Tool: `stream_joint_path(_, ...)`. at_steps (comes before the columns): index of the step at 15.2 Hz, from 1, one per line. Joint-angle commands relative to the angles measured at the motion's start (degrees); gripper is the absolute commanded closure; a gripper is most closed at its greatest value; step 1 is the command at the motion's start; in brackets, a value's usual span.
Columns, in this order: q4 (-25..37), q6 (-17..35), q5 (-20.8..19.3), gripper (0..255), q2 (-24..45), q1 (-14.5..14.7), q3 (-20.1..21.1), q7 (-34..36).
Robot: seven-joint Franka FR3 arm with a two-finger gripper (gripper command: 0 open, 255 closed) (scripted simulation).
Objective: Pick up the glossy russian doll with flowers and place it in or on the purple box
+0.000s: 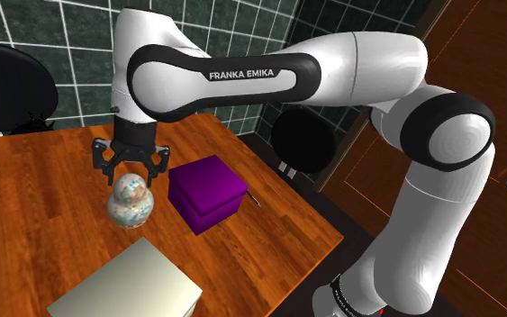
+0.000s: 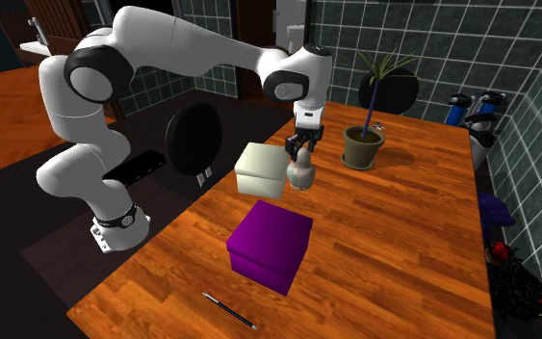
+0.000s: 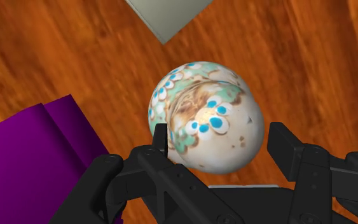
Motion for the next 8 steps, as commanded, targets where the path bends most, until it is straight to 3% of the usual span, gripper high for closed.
stream_joint_path(1,1.1,-1.5,0.2,255,-0.4,-0.1,0.1,-0.1)
stream_joint_path(8,5.6,-6.5,0.5,255,-1.2,0.0,0.3,0.3)
